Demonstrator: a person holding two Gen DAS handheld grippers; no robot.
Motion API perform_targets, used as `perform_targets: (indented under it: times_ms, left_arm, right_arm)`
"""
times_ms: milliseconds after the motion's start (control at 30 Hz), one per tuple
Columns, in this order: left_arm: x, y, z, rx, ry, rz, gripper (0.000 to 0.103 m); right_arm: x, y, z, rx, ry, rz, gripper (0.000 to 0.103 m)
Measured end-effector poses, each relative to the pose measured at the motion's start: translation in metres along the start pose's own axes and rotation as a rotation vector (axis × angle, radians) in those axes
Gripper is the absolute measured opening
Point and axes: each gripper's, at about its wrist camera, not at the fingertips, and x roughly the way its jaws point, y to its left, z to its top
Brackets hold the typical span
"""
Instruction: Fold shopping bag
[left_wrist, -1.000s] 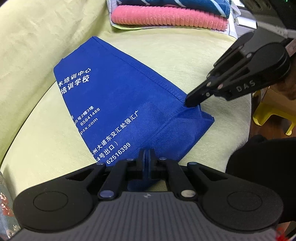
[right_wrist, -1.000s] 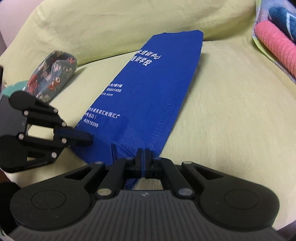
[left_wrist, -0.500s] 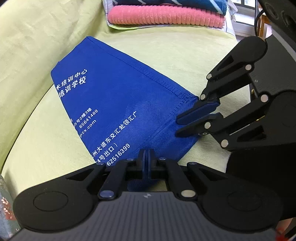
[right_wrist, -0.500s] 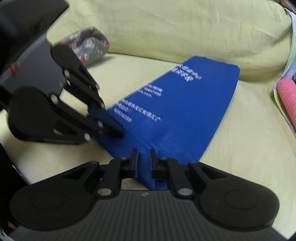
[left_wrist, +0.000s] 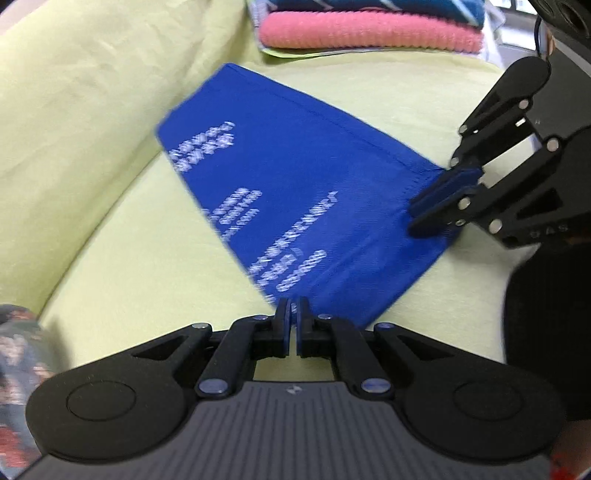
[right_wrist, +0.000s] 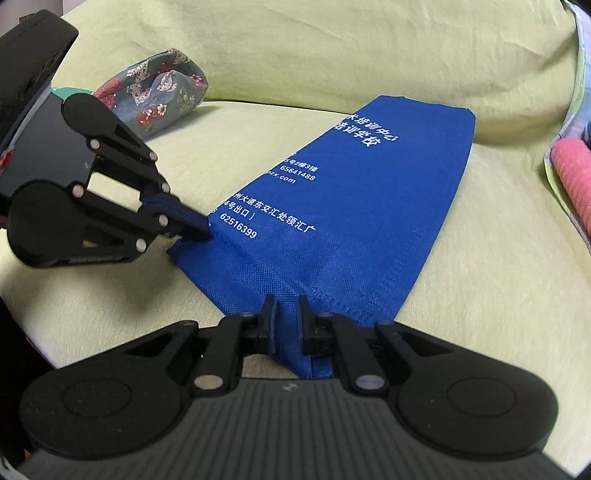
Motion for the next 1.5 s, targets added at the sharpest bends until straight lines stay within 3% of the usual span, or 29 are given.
perform_targets:
  times_ms: [33, 100, 167, 300, 533, 633, 667, 700, 867, 1000, 1133, 1267, 1400, 1500]
  left_arm:
    - [-0.009, -0.006, -0.003, 0.059, -0.017, 0.031, 0.003]
    - [-0.024, -0.022, -0.012, 0.201, -0.036, 0.045, 0.031]
    - [-0.036, -0.042, -0.023, 0.366, -0.061, 0.055, 0.039]
    - [-0.03, -0.07, -0.039, 0.637, -0.053, 0.094, 0.04]
    - [0.011, -0.088, -0.064, 1.117, -0.1, 0.261, 0.039]
    - [0.026, -0.089, -0.075, 1.29, -0.112, 0.292, 0.032]
    - [0.032, -0.087, -0.075, 1.312, -0.106, 0.283, 0.023]
    - [0.037, -0.085, -0.073, 1.316, -0.093, 0.261, 0.012]
    - [0.038, -0.065, -0.043, 1.145, -0.023, 0.082, 0.006]
    - [0.038, -0.041, -0.02, 1.005, -0.001, -0.048, 0.006]
    - [0.038, -0.029, 0.002, 0.945, 0.007, -0.105, 0.006]
    - [0.037, -0.025, 0.008, 0.903, 0.005, -0.142, 0.006]
    - [0.036, -0.022, 0.01, 0.873, -0.001, -0.167, 0.006]
    - [0.039, -0.018, 0.013, 0.859, -0.005, -0.179, 0.006]
  right_arm:
    - [0.0, -0.001, 0.0, 0.006, 0.002, 0.007, 0.006]
    - [-0.001, -0.003, 0.0, 0.007, 0.002, 0.017, 0.006]
    - [-0.001, -0.004, 0.0, 0.004, -0.001, 0.022, 0.006]
    - [-0.002, -0.005, -0.001, 0.014, -0.007, 0.027, 0.006]
    - [-0.002, -0.005, -0.001, 0.018, -0.01, 0.03, 0.006]
    - [-0.002, -0.007, -0.001, 0.022, -0.011, 0.036, 0.006]
    - [-0.002, -0.007, -0.001, 0.024, -0.011, 0.038, 0.006]
    - [-0.002, -0.007, -0.001, 0.024, -0.012, 0.04, 0.006]
    - [-0.006, -0.007, -0.002, -0.023, -0.035, 0.045, 0.01]
    - [-0.03, -0.012, -0.01, -0.122, -0.141, 0.023, 0.016]
    - [-0.051, -0.009, -0.031, -0.396, -0.21, 0.042, 0.026]
    - [-0.05, 0.0, -0.052, -0.726, -0.238, 0.042, 0.027]
    - [-0.03, 0.011, -0.076, -1.029, -0.291, -0.04, 0.026]
    - [-0.017, 0.01, -0.087, -1.143, -0.371, -0.096, 0.022]
